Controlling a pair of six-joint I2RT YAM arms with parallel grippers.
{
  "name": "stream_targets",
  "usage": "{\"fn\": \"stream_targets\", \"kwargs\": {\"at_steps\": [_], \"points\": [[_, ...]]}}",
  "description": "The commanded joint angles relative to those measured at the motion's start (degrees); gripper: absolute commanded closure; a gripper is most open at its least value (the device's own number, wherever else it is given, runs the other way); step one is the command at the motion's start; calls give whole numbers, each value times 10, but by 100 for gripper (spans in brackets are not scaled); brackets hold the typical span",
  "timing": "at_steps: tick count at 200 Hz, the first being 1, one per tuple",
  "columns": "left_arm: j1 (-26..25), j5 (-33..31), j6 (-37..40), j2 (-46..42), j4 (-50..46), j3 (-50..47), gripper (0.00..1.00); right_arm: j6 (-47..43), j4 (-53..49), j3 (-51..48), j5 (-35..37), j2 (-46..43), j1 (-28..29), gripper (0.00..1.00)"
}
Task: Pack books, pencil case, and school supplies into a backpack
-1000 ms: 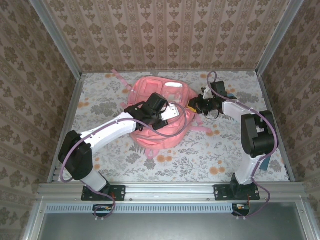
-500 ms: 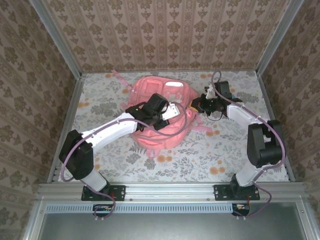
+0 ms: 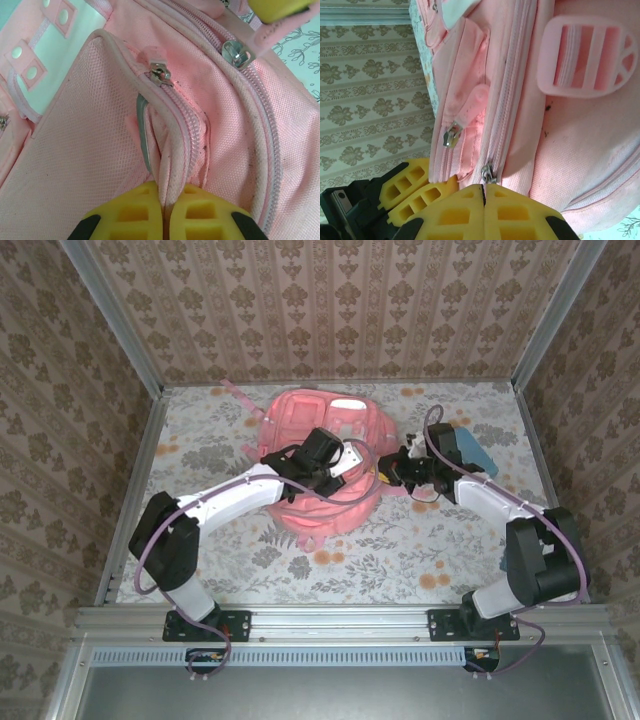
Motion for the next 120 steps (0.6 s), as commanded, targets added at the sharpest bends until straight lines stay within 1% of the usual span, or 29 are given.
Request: {"fn": "stream_targets", "kwargs": {"at_steps": [1,47,50,60,73,80,86,94,99,108,120], "points": [[11,-31,-49,19,63,39,100,40,13,-14,-57,-24,41,100],[12,-23,-64,27,67,49,100,56,22,-34,-56,-44,77,100],[12,-22,-64,27,67,49,100,54,17,-34,-54,-62,77,100],[13,-21,-61,26,69,48,100,36,-8,-34,-44,-73,75,100],[13,-16,-55,22,70,44,100,-18,-68,-22,-16,-79,67,100],[13,-9,-49,18,72,40,100,-57,-118,-8,10,-82,63,87],[13,-3,-45,13,75,35,100,-86,-164,6,48,-82,60,75],[13,6,-41,5,79,27,100,-127,-209,23,91,-82,58,61],[13,11,-38,0,81,22,100,-151,-229,33,115,-81,57,54],[13,21,-34,-7,81,16,100,-192,-258,48,151,-78,56,48],[13,34,-31,-16,80,8,100,-246,-283,71,179,-68,56,46]]}}
